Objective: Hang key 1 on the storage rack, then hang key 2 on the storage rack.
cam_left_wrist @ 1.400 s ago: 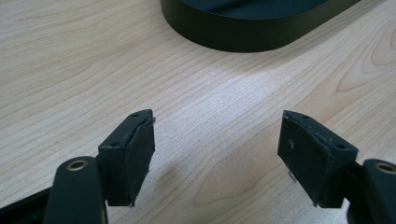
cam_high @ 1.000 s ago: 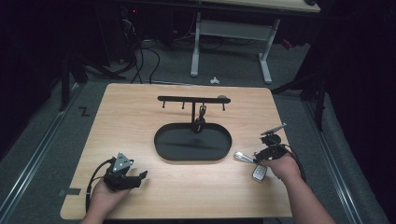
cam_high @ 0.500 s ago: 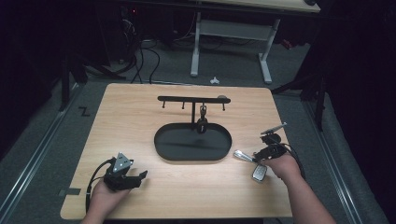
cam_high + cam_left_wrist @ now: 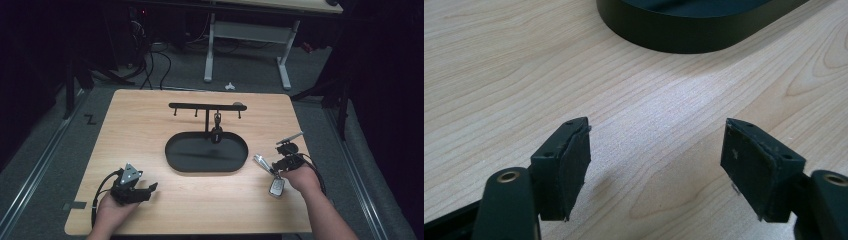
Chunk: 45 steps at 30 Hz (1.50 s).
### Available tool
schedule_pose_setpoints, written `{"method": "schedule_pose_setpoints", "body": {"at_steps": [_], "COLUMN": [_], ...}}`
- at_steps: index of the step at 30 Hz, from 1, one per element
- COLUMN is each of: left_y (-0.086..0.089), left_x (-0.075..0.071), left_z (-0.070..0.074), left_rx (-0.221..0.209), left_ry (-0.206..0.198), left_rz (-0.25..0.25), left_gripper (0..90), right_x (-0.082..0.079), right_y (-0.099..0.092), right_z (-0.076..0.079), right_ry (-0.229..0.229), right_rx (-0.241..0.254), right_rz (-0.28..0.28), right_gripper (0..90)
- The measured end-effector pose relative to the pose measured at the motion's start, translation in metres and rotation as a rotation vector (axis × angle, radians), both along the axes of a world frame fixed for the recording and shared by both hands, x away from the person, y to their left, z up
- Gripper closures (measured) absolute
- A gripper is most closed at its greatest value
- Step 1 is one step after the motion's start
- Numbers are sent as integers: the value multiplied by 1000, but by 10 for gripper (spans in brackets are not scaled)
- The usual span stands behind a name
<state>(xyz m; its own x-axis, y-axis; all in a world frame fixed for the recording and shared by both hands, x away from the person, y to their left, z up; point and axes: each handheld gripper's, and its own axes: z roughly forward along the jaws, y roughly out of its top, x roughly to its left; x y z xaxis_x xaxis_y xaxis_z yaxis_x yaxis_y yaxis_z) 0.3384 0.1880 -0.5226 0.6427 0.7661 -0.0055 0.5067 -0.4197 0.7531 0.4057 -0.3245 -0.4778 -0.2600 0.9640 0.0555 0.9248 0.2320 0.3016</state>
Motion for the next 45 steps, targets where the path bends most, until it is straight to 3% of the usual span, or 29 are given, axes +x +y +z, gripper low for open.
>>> {"method": "schedule_pose_setpoints", "body": {"at_steps": [21,34,45], "left_y": [-1,3,-4], "left_x": [0,2,6], "left_z": [1,1,2], "left_rx": [-4,-18,-10], "left_ry": [-5,-9,-18], "left_rz": [2,1,-11], "left_gripper": [284,286,286], "right_x": [-15,-11,-11], "right_y": [18,35,45], "right_z": [51,77,103], "right_ry": [-102,-152,-189], "right_rx": [10,20,2], "right_rz": [68,101,121], "right_gripper": [869,869,869]}}
